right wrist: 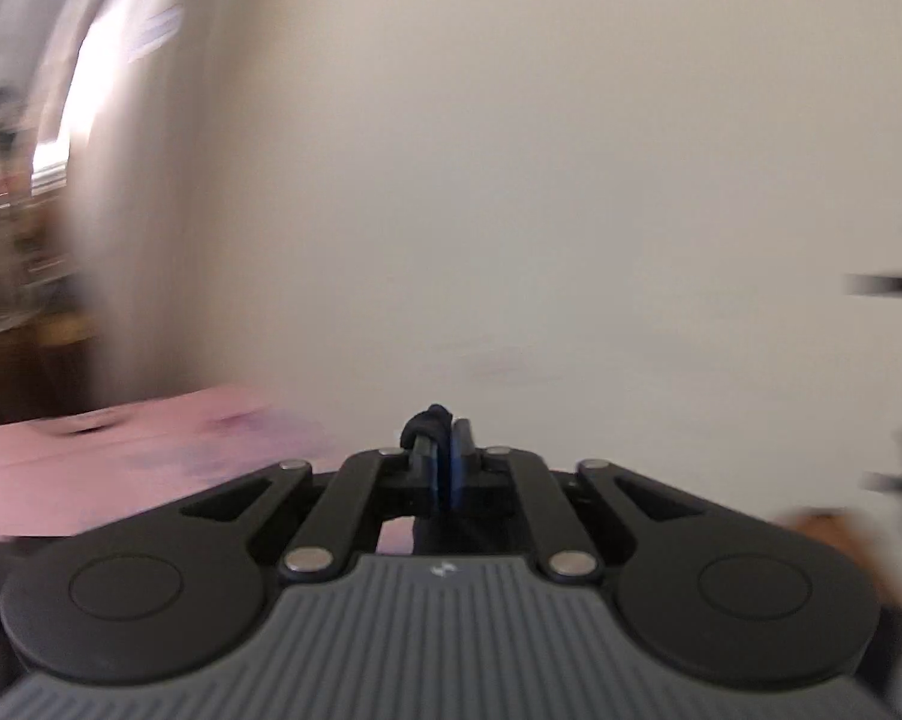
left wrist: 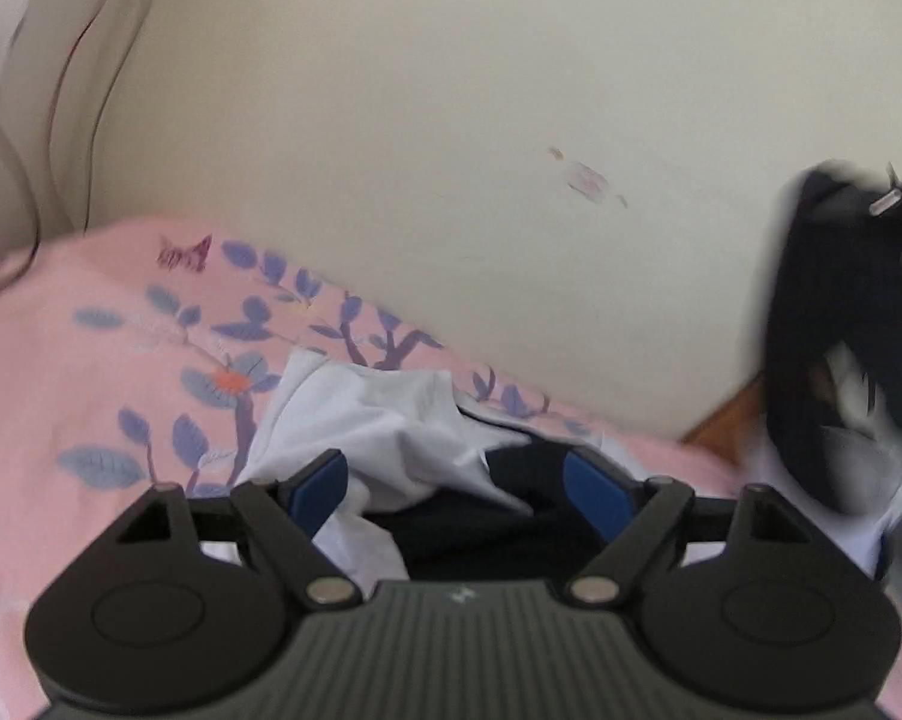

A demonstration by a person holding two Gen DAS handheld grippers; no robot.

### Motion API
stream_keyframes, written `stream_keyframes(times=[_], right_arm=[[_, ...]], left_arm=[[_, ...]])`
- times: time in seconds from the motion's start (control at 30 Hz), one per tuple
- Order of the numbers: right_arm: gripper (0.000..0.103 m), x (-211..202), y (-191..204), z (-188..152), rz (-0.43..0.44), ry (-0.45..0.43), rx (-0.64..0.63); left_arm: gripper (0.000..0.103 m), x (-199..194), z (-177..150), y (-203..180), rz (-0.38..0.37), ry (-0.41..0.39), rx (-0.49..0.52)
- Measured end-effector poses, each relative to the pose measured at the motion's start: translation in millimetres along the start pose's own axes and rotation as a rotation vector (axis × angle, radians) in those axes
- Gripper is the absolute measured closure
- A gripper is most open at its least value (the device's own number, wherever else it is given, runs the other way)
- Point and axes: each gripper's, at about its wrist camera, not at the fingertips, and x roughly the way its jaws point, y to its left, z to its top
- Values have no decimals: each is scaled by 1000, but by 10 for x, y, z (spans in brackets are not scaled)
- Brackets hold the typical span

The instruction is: Fold small clothes

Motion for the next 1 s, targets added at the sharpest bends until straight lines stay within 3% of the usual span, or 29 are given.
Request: stream_keyframes(times=[0.07,0.13,0.17,0.2,0.27,0.33,0.43,0.6,0.73,0.87,0.93,1.0], right_arm=[[88,273,183,35,135,81,23],[71,246,141,29,158,68,44],[53,181,18,9,154,48,73],[48,74,-135,-47,140,26,113],[49,-82,-457,-165,69,27,174],[49,-204,-771,-410,-22,84,246],[49,-225,-1034,-735,-74,166,344],[49,72,-807,-675,58,155,416],[50,252,-428,-603,177,182,350],[49,213,-550,-702,133,235,307],[49,182,-791,-928,88,309,384],[49,86,-1021,-1181,72,328,502]], left_arm=[[22,-7,33,84,5,-7,-42],[22,-21,46,120,3,-11,-66],[22,-19,53,128,-17,-9,-81],[22,-10,60,131,-37,-3,-93],[20,3,65,125,-67,12,-99],[20,47,38,77,-67,26,-90],[20,145,-15,22,-53,60,-66],[20,155,-98,-34,-7,63,-8],[19,181,-91,19,1,80,-26],[19,189,-60,74,-24,85,-72],[19,198,-50,67,-28,86,-79],[19,185,-51,65,-41,86,-85]])
